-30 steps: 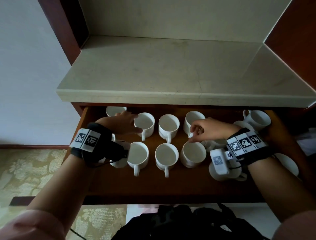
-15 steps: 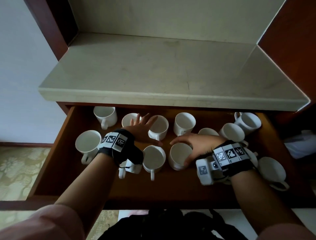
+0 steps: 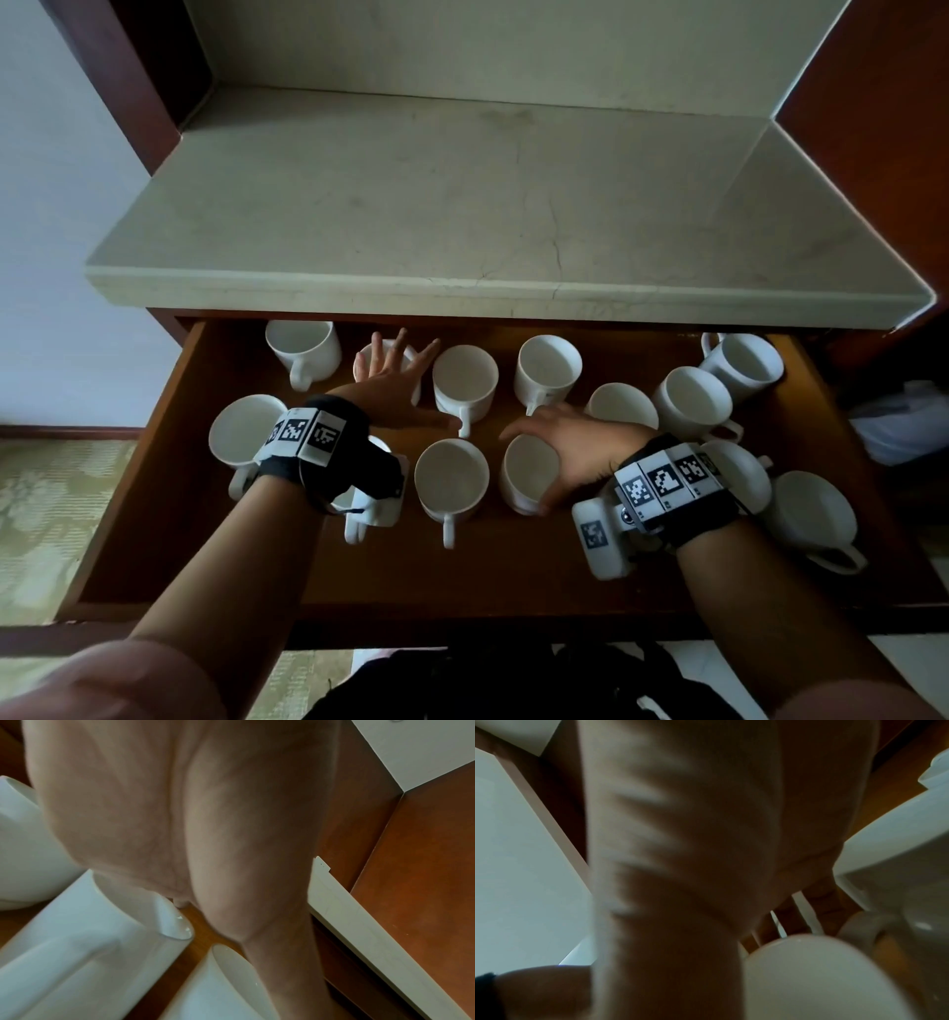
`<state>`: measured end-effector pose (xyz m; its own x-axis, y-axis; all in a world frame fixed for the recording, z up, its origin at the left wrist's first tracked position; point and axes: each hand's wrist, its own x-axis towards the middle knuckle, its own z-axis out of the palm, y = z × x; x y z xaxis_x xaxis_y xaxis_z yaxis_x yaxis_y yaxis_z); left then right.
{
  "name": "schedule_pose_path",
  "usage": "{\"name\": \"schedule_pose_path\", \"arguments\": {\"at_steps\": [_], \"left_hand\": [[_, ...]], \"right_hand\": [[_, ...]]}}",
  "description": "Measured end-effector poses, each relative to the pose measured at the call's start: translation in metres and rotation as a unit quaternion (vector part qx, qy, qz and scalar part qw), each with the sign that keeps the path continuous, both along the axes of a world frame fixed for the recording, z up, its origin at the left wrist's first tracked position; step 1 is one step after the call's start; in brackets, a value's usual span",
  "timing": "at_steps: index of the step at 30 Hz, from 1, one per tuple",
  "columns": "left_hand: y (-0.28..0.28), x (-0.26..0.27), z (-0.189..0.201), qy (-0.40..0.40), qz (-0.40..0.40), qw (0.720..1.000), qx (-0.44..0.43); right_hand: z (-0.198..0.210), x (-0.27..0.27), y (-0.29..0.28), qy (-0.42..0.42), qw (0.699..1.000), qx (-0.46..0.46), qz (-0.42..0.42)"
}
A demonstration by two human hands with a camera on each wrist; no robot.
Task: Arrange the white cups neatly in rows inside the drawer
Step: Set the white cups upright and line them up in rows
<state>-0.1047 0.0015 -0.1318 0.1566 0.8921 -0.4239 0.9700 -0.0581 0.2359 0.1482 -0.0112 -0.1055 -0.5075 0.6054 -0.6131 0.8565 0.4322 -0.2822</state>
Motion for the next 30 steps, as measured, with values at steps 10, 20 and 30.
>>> {"name": "schedule_pose_path", "arguments": {"at_steps": [10, 20, 30], "left_hand": [[-0.001, -0.010, -0.007, 0.005, 0.015, 1.000, 0.010], [-0.001, -0.010, -0.006, 0.002, 0.010, 1.000, 0.000], [-0.001, -0.007, -0.012, -0.009, 0.039, 0.999, 0.011]], "right_hand": [[0.002, -0.009, -0.009, 0.002, 0.998, 0.041, -0.040], [0.004, -0.015, -0.013, -0.027, 0.992, 0.067, -0.108], [0.000, -0.021, -0.018, -0.057, 0.972, 0.097, -0.206]]}}
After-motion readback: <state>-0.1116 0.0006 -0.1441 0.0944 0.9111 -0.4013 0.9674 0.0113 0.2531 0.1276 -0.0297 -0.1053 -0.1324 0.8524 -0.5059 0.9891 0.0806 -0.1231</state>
